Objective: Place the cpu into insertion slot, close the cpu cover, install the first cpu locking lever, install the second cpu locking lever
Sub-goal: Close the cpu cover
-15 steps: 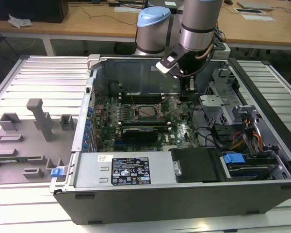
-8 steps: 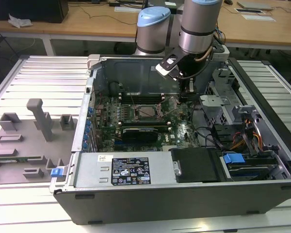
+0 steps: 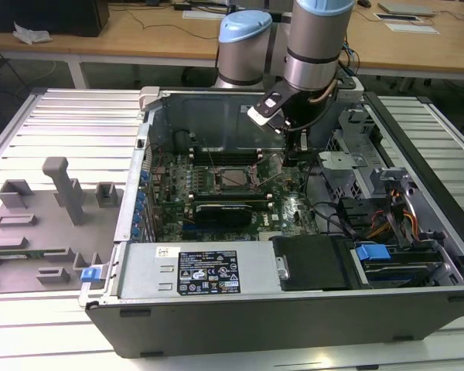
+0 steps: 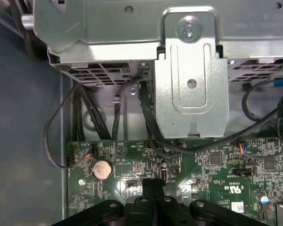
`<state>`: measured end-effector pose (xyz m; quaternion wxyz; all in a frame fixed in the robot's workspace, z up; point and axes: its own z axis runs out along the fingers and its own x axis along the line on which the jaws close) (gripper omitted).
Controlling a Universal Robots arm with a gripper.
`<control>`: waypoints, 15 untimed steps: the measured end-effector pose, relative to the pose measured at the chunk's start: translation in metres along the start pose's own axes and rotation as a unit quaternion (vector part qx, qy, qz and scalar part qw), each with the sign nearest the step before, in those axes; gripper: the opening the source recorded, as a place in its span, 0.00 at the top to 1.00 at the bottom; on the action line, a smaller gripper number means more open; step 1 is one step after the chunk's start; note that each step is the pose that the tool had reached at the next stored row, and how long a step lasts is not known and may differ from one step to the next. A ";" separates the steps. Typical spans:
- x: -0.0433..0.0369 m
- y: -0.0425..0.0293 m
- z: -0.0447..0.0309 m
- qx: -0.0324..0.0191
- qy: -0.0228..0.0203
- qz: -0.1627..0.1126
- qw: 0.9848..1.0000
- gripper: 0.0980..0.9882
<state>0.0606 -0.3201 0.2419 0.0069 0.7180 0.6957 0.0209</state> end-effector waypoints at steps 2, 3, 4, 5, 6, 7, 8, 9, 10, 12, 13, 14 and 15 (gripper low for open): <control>0.0000 0.0004 0.0003 0.021 -0.001 0.000 1.000 0.99; 0.0000 0.0008 0.0005 0.037 -0.001 0.001 0.999 0.99; 0.0000 0.0010 0.0007 0.046 -0.002 0.001 0.999 0.99; 0.0000 0.0012 0.0008 0.054 -0.002 0.001 0.999 0.99; 0.0000 0.0016 0.0010 0.068 -0.002 0.001 0.998 0.99; 0.0000 0.0018 0.0011 0.078 -0.003 0.002 0.997 0.99; 0.0000 0.0020 0.0012 0.086 -0.003 0.002 0.996 0.99; 0.0001 0.0022 0.0013 0.097 -0.003 0.002 0.995 0.99; 0.0001 0.0022 0.0013 0.098 -0.003 0.002 0.995 0.99; 0.0001 0.0021 0.0013 0.098 -0.003 0.002 0.995 0.99; 0.0001 0.0021 0.0013 0.098 -0.003 0.002 0.995 0.99; 0.0001 0.0021 0.0013 0.098 -0.003 0.002 0.995 0.99; 0.0000 0.0017 0.0014 0.098 -0.003 0.002 0.995 0.99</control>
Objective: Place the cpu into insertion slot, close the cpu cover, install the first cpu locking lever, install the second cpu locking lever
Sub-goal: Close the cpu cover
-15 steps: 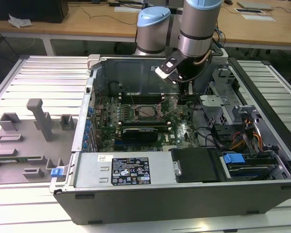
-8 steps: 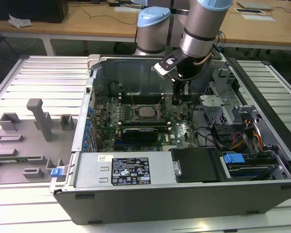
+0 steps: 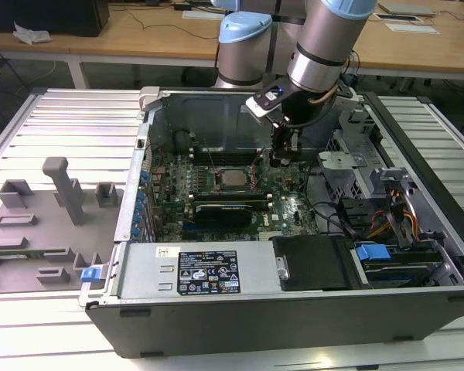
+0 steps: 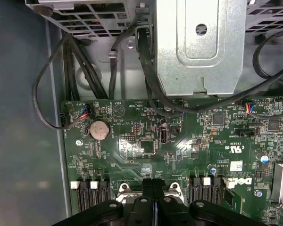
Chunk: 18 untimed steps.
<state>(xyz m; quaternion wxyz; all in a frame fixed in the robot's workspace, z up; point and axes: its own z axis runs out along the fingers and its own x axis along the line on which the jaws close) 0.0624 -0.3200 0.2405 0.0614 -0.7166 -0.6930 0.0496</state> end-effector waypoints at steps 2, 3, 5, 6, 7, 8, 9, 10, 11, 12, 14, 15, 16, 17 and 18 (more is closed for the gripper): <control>-0.0001 -0.0024 0.0003 0.000 0.000 0.000 1.000 0.99; -0.0001 -0.0034 0.0005 0.000 0.000 0.000 1.000 0.99; -0.0002 -0.0058 0.0009 0.000 0.000 0.000 1.000 0.99; -0.0003 -0.0076 0.0011 0.000 0.000 0.000 1.000 0.99; -0.0003 -0.0093 0.0014 0.000 0.000 0.000 1.000 0.99; -0.0004 -0.0107 0.0016 0.000 0.000 0.000 1.000 0.99; -0.0004 -0.0120 0.0018 0.000 0.000 0.000 1.000 0.99; -0.0005 -0.0152 0.0023 0.000 0.000 0.000 1.000 0.99; -0.0007 -0.0207 0.0032 0.000 0.000 0.000 1.000 0.99; -0.0009 -0.0245 0.0038 0.000 0.000 0.000 1.000 0.99; -0.0012 -0.0328 0.0051 -0.001 0.000 0.000 1.000 0.99; -0.0013 -0.0363 0.0057 -0.001 0.000 0.000 1.000 0.99; -0.0014 -0.0379 0.0059 -0.002 0.000 0.000 1.000 0.99; -0.0014 -0.0397 0.0063 -0.004 0.000 0.000 1.000 0.99; -0.0015 -0.0430 0.0070 -0.010 0.000 0.000 1.000 0.99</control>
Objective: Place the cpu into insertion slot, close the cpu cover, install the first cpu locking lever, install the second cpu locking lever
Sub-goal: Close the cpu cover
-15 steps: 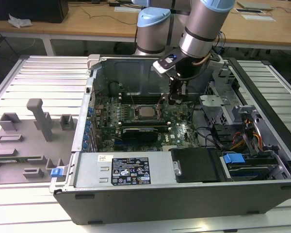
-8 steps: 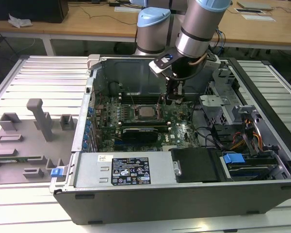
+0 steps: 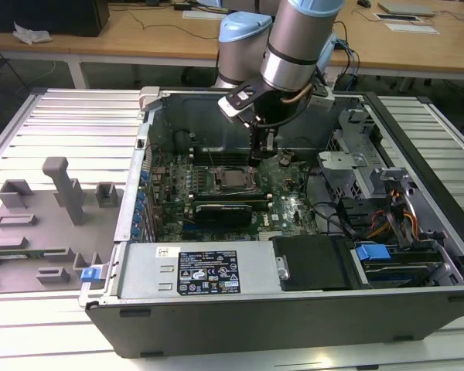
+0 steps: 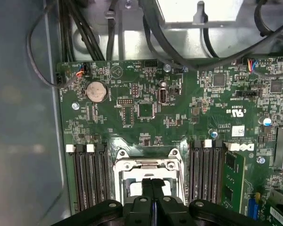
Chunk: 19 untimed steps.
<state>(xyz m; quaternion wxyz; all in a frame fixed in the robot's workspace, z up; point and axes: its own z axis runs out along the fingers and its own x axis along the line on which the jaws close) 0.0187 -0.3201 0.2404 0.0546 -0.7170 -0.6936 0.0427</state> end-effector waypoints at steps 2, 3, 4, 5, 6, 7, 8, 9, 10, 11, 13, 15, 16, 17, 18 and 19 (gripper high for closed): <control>-0.0002 -0.0062 0.0013 -0.010 0.000 0.000 1.000 0.99; -0.0003 -0.0077 0.0016 -0.012 0.000 0.000 1.000 0.99; -0.0004 -0.0108 0.0022 -0.017 0.001 0.000 1.000 0.99; -0.0006 -0.0168 0.0035 -0.029 0.001 -0.001 1.000 0.99; -0.0006 -0.0183 0.0040 -0.034 0.001 -0.001 0.999 0.99; -0.0007 -0.0203 0.0048 -0.041 0.001 -0.001 0.999 0.99; -0.0008 -0.0217 0.0053 -0.046 0.002 -0.001 0.999 0.99; -0.0009 -0.0232 0.0057 -0.051 0.002 -0.001 0.999 0.99; -0.0009 -0.0263 0.0066 -0.057 0.002 -0.002 0.998 0.99; -0.0011 -0.0296 0.0076 -0.058 0.002 -0.002 0.998 0.99; -0.0018 -0.0368 0.0104 -0.058 0.002 -0.004 0.998 0.99; -0.0029 -0.0405 0.0132 -0.058 0.002 -0.004 0.998 0.99; -0.0032 -0.0411 0.0141 -0.058 0.002 -0.005 0.998 0.99; -0.0034 -0.0417 0.0155 -0.058 0.002 -0.005 0.998 0.99; -0.0034 -0.0421 0.0161 -0.058 0.002 -0.005 0.998 0.99; -0.0034 -0.0423 0.0163 -0.058 0.001 -0.005 0.998 0.99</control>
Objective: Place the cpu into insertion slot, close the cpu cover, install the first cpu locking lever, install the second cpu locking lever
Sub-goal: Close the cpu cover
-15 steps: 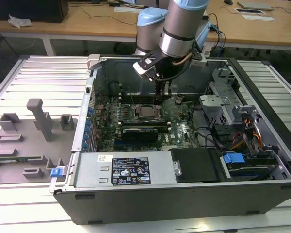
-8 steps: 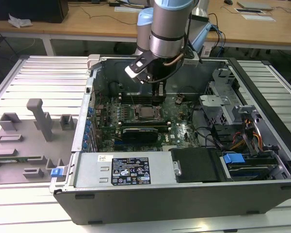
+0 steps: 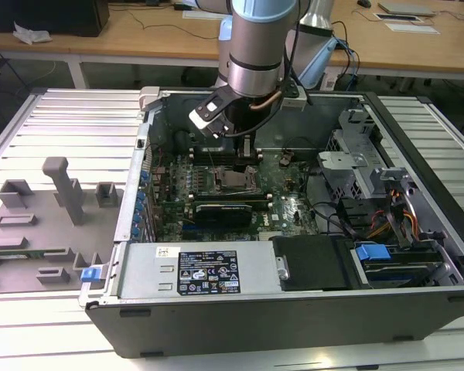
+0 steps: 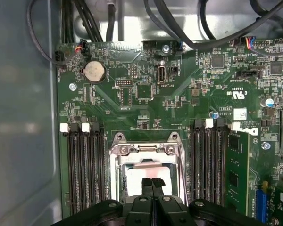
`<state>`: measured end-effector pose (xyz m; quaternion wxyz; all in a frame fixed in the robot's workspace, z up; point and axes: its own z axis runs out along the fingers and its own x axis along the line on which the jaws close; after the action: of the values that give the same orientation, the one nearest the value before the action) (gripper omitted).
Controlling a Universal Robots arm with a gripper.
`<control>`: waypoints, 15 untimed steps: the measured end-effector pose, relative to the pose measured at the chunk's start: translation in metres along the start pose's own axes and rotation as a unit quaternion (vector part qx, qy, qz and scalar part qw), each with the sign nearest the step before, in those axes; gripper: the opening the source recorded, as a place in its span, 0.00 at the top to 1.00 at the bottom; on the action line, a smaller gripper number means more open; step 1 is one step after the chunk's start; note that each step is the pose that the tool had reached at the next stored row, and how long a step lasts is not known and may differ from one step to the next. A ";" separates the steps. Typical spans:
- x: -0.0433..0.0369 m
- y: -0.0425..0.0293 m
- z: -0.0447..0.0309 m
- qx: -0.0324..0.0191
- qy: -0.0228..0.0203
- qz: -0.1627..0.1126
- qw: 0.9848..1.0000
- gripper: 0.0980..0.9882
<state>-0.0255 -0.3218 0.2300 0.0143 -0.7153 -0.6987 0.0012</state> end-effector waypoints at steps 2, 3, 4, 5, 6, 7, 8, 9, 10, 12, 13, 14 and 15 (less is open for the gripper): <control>0.0000 0.0000 0.0000 0.000 0.000 0.000 1.000 0.99; 0.0000 0.0000 0.0000 0.000 0.000 0.000 1.000 0.99; 0.0000 0.0000 0.0000 0.000 0.000 0.000 1.000 0.99; 0.0000 0.0000 0.0000 0.000 0.000 0.000 1.000 0.99; 0.0000 0.0000 0.0000 0.000 0.000 -0.002 1.000 0.99; 0.0000 0.0000 0.0000 0.000 0.000 -0.009 1.000 0.99; 0.0000 0.0000 0.0001 0.000 0.000 -0.018 1.000 0.99; 0.0000 -0.0001 0.0001 0.000 -0.001 -0.025 1.000 0.99; 0.0000 0.0000 0.0001 0.001 -0.001 -0.035 0.999 0.99; 0.0000 0.0000 0.0001 0.001 -0.001 -0.049 0.999 0.99; 0.0000 0.0000 0.0001 0.001 -0.002 -0.056 0.998 0.99; 0.0001 0.0000 0.0002 0.001 -0.003 -0.064 0.998 0.99; 0.0000 0.0000 0.0001 0.001 -0.003 -0.073 0.997 0.99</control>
<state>-0.0255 -0.3218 0.2299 0.0128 -0.6627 -0.7487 0.0036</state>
